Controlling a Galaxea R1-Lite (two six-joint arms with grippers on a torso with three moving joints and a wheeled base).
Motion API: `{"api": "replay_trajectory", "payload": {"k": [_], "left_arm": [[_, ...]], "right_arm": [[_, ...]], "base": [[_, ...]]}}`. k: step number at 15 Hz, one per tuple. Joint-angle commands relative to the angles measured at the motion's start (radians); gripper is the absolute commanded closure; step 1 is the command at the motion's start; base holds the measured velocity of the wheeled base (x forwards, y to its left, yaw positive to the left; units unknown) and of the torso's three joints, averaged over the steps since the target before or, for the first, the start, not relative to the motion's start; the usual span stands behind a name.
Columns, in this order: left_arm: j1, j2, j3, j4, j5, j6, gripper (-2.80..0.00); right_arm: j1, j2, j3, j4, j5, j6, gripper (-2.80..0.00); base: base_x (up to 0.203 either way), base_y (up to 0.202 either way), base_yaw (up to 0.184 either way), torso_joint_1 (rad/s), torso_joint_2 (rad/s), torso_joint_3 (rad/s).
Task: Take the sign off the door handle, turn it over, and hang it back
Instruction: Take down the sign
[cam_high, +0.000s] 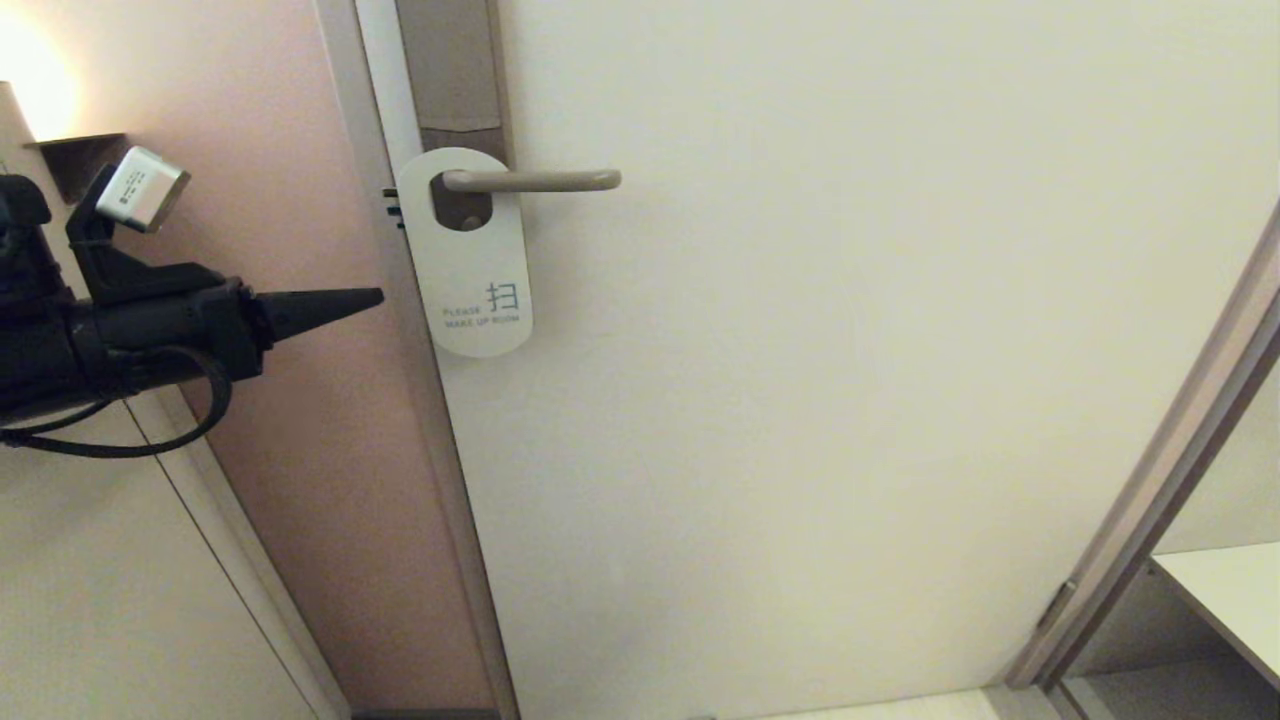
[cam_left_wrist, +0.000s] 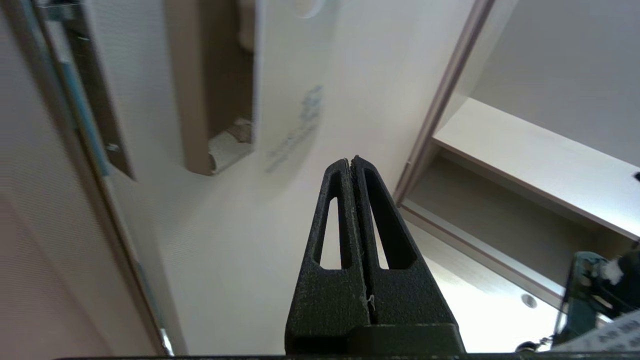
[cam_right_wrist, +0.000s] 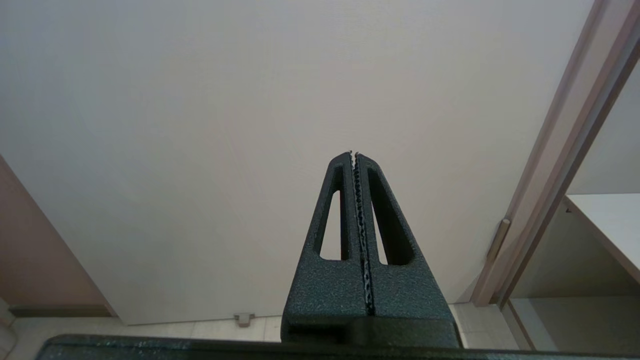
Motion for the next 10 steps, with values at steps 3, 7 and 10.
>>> {"api": "replay_trajectory", "payload": {"k": [3, 7, 10], "left_arm": [[0.006, 0.037, -0.002, -0.014, -0.005, 0.0, 0.0], [0.006, 0.048, 0.001, -0.016, -0.005, 0.0, 0.0], [0.006, 0.052, 0.001, -0.024, -0.005, 0.007, -2.8]], "right_arm": [[0.0, 0.0, 0.0, -0.001, 0.0, 0.0, 0.0], [-0.001, 0.0, 0.0, -0.001, 0.0, 0.0, 0.0], [0.0, 0.0, 0.0, -0.001, 0.0, 0.0, 0.0]], "base": [[0.0, 0.0, 0.0, 0.0, 0.0, 0.0], [0.0, 0.0, 0.0, 0.0, 0.0, 0.0], [0.0, 0.0, 0.0, 0.0, 0.0, 0.0]]}}
